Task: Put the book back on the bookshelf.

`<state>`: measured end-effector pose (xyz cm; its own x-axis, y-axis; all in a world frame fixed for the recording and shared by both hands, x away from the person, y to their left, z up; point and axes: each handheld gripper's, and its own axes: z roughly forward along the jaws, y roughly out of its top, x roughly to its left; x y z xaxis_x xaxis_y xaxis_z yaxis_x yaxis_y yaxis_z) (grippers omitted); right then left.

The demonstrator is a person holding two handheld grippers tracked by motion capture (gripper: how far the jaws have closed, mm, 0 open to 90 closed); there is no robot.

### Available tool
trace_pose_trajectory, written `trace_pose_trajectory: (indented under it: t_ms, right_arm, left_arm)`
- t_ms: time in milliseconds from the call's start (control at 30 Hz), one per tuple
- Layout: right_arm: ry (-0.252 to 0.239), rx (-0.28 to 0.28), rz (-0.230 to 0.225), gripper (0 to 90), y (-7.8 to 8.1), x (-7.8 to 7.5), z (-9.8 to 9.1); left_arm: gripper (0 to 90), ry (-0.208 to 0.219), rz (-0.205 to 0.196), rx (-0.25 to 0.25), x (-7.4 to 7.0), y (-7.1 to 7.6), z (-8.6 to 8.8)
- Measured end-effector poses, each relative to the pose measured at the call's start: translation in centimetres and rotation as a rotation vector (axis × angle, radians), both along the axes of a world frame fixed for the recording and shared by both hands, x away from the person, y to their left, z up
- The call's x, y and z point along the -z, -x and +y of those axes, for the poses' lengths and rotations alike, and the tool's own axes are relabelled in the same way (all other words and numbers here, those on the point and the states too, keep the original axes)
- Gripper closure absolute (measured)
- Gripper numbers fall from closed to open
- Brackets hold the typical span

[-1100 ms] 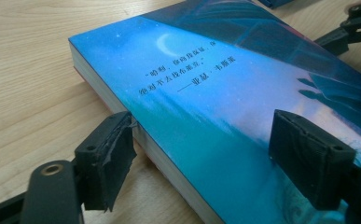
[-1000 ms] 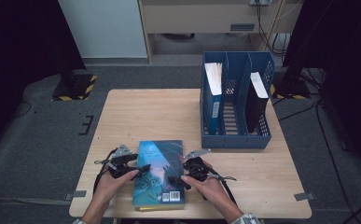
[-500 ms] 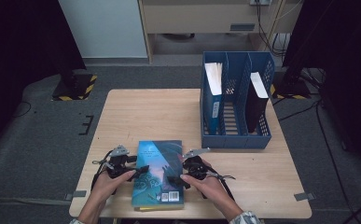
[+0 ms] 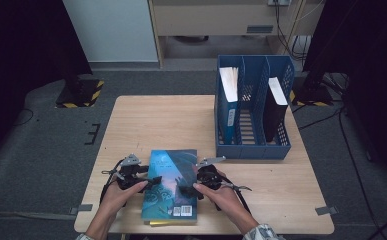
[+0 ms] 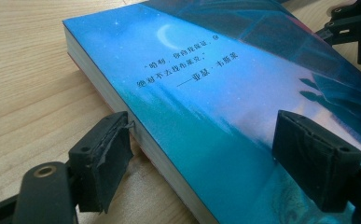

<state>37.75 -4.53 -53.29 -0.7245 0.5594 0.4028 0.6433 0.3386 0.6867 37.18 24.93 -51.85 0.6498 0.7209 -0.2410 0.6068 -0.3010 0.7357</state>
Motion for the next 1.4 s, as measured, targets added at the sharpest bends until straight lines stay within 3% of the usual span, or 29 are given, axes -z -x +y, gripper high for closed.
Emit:
trace_pose_trajectory:
  t_ms: [167,367,600,833,1067,1400]
  right_arm:
    - [0.001,0.025,0.033,18.8,-0.4,-0.6,-0.4]
    - [0.014,0.035,-0.008,22.3,-0.1,-1.6,-0.2]
    - [0.028,0.027,-0.007,23.2,-0.3,-1.4,0.1]
    - [0.017,0.025,-0.017,25.1,-0.1,-2.3,0.2]
    - [0.044,-0.005,-0.011,26.4,0.4,-2.9,0.0]
    - [0.021,0.004,-0.019,27.5,0.1,-2.8,1.1]
  left_arm:
    - [19.1,-0.007,-0.002,-0.002,-0.1,0.1,0.0]
    - [19.2,-0.014,-0.007,-0.01,-0.2,0.3,0.2]
    - [19.1,-0.018,-0.008,-0.009,-0.2,0.3,0.4]
    - [19.1,-0.015,-0.008,-0.014,-0.2,0.4,0.5]
    - [19.1,-0.015,-0.009,-0.013,-0.2,0.5,0.5]
    - [19.0,-0.015,-0.005,-0.022,-0.2,0.5,0.9]
